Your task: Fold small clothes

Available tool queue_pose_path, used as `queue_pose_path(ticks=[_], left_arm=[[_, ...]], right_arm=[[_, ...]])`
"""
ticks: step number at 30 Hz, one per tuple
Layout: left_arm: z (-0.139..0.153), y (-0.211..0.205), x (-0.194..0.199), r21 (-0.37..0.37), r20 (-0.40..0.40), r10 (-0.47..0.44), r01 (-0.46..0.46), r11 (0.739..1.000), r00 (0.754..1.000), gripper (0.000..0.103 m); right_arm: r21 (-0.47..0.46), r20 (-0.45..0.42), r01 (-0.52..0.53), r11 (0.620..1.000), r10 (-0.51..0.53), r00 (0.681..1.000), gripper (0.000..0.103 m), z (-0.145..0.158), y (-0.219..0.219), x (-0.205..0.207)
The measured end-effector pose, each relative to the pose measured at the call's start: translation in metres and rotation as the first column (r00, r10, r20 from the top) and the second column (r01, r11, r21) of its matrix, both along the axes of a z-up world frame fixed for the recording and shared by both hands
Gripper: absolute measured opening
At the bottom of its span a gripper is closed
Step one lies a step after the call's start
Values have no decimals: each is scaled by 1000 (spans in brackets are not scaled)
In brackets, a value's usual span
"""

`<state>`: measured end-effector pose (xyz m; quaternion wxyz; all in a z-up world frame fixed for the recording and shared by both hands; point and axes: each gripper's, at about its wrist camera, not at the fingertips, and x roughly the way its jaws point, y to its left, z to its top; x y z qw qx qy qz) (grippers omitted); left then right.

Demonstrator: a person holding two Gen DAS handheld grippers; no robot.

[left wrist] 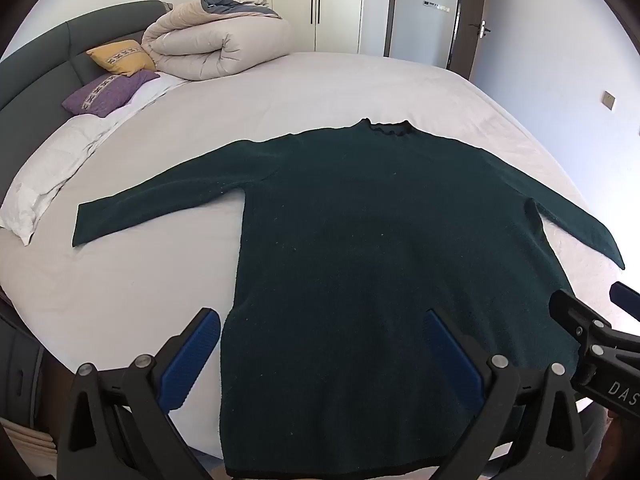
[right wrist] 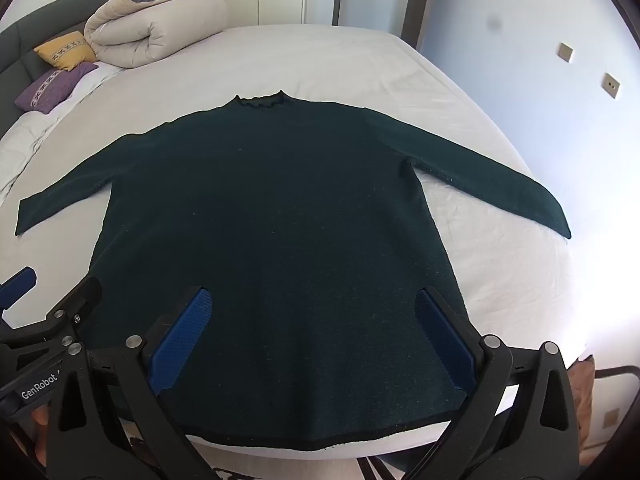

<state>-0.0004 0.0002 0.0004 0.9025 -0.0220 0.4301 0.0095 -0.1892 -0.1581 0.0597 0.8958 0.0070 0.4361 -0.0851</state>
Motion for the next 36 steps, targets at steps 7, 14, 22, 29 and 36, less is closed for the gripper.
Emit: queue_pose_path(ticks=[7, 14, 22, 29, 36], left_arm=[[1, 6, -1, -1, -6, -6, 6, 1000, 1000, 103], [3, 0, 1, 5, -6, -6, 6, 1000, 1000, 103], [1, -2, 1, 5, -5, -8, 8, 1000, 1000, 103], [1, 0, 1, 2, -8, -7, 7, 1000, 1000, 103], [1, 1, 1, 2, -7, -8, 8, 1000, 1000, 103]], right_arm=[[5, 0, 0, 1000, 0, 1000, 103, 0, -2, 1], [-10, 2, -8, 1000, 8, 1000, 103, 3, -2, 1], [-18, 5, -9, 1000, 9, 1000, 103, 2, 0, 1], [-17, 4, -13, 1000, 13, 1000, 103, 4, 0, 2], [-17, 3, -12, 1000, 12, 1000, 103, 3, -1, 1]])
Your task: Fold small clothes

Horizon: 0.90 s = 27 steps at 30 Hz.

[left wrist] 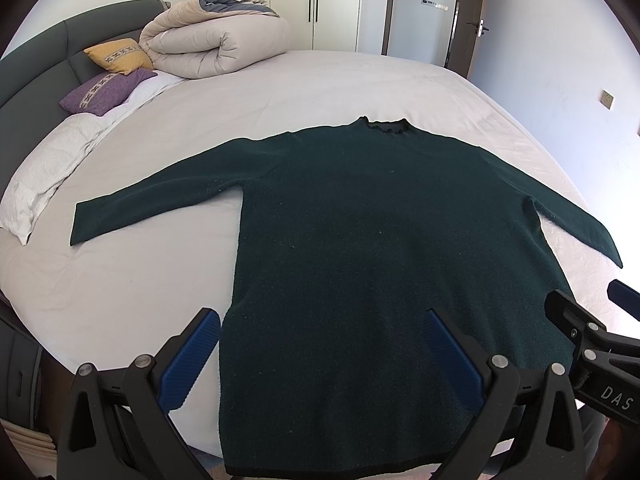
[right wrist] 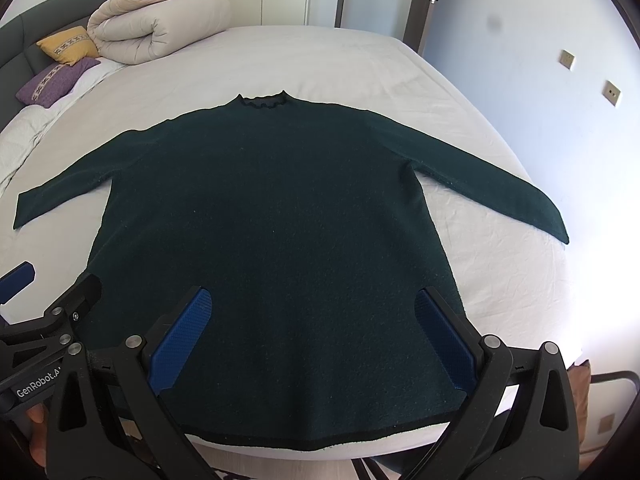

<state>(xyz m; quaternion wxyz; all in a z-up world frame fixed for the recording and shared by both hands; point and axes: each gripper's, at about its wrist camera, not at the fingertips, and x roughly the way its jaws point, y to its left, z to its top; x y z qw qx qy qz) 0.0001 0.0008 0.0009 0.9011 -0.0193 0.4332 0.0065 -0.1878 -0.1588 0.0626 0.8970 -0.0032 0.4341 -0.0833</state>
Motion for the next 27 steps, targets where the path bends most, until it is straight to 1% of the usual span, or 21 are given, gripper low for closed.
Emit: queue_pose_path(ticks=[27], left_arm=[[0, 0, 0, -3, -2, 1, -1, 1000, 1000, 103]], right_arm=[[-5, 2, 1, 1000, -1, 1000, 103, -2, 2, -3]])
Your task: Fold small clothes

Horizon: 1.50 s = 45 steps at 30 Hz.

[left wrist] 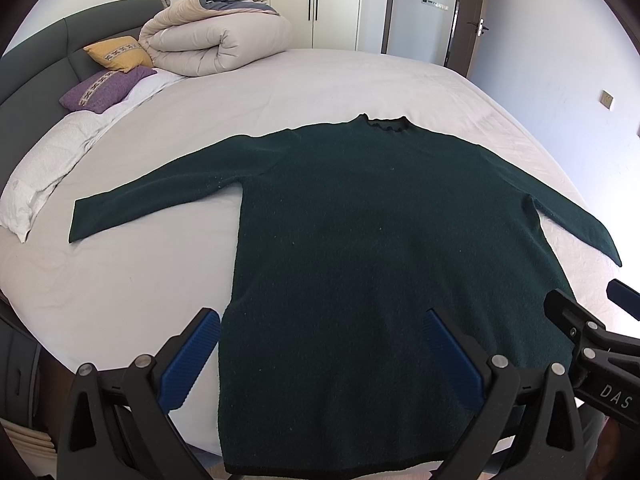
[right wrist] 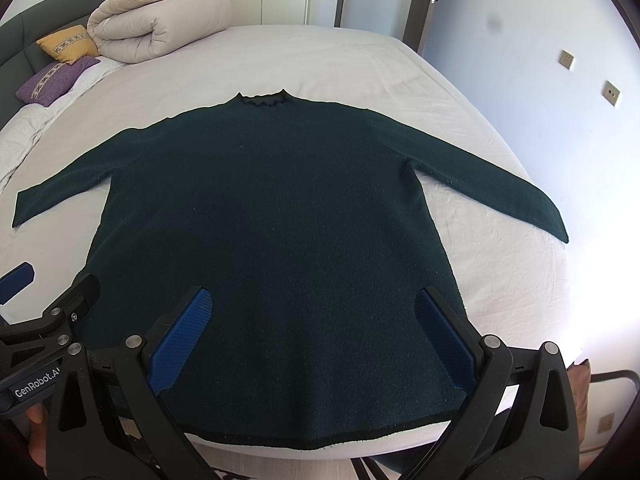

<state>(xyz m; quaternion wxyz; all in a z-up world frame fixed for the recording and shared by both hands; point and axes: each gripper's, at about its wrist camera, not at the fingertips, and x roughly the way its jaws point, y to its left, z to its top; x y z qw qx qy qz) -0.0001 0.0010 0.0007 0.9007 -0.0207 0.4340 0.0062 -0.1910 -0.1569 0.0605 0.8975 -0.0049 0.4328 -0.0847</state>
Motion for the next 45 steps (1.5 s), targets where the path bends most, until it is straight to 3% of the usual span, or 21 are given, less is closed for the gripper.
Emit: queue_pose_path(ticks=[34, 45], left_arm=[[-9, -5, -1, -17, -13, -15, 15, 1000, 1000, 103], [-11, -5, 4, -104, -26, -57, 54, 993, 998, 103]], right_arm=[[0, -7, 3, 1000, -3, 1000, 103, -3, -2, -1], [2, -15, 10, 1000, -10, 1000, 103, -6, -5, 2]])
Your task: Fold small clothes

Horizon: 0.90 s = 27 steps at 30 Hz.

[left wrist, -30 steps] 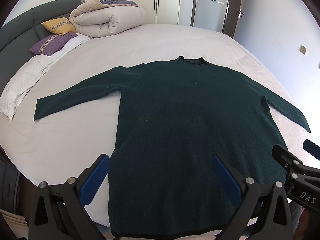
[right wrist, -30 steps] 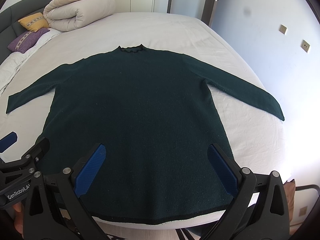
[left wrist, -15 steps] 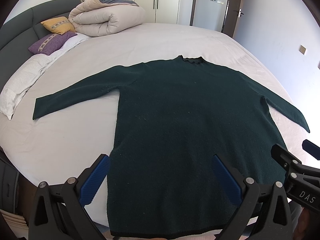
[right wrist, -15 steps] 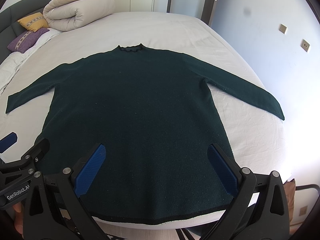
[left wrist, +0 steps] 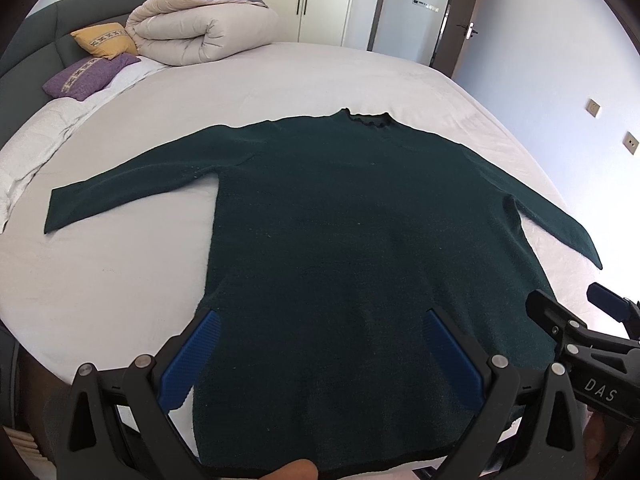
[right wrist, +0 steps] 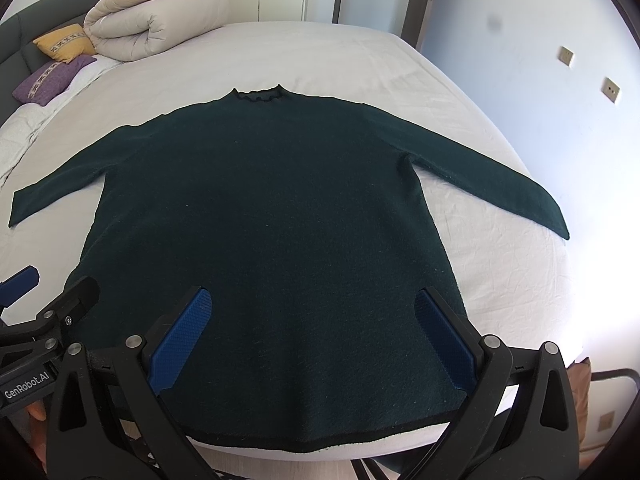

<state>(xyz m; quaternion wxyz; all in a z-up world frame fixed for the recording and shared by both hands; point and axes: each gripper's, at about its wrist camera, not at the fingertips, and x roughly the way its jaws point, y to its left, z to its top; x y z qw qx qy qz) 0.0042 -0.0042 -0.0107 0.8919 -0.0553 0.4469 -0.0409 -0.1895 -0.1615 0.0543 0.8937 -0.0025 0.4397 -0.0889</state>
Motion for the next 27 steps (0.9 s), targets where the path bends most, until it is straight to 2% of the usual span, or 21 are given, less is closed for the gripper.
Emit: queue_pose_path(ticks=[3, 8, 11, 14, 16, 18, 20, 22, 24, 27], left_arm=[[-4, 1, 4, -67, -34, -14, 12, 998, 999, 103], [-7, 1, 13, -60, -39, -10, 8, 998, 999, 103], [-7, 0, 18, -58, -6, -27, 27, 998, 1000, 103], [-13, -2, 27, -61, -44, -44, 42, 997, 998, 103], [-17, 2, 33, -77, -59, -34, 29, 997, 998, 103], [-21, 9, 39, -104, -69, -14, 7, 995, 998, 103], [-28, 15, 47, -118, -86, 6, -16, 993, 996, 103], [-38, 20, 57, -141, -133, 17, -36, 989, 991, 103], [-48, 22, 66, -167, -170, 16, -45, 985, 985, 103], [-57, 23, 76, -223, -192, -2, -41, 974, 981, 103]], right_arm=[[8, -5, 3, 1000, -3, 1000, 103, -1, -3, 3], [26, -6, 10, 1000, -9, 1000, 103, -5, -13, 8], [82, 21, 23, 996, -25, 999, 103, -3, -32, 12], [232, 102, 31, 972, -56, 993, 103, 2, -73, 12], [351, 151, 72, 933, -132, 980, 103, 4, -121, 14], [438, 160, 148, 887, -239, 958, 103, 0, -170, 16], [576, 147, 242, 781, -389, 909, 103, -11, -238, 14], [694, 98, 311, 649, -514, 852, 103, -29, -300, 12], [795, 57, 337, 505, -615, 786, 103, -52, -360, 7], [880, -10, 345, 327, -712, 702, 103, -86, -426, 2]])
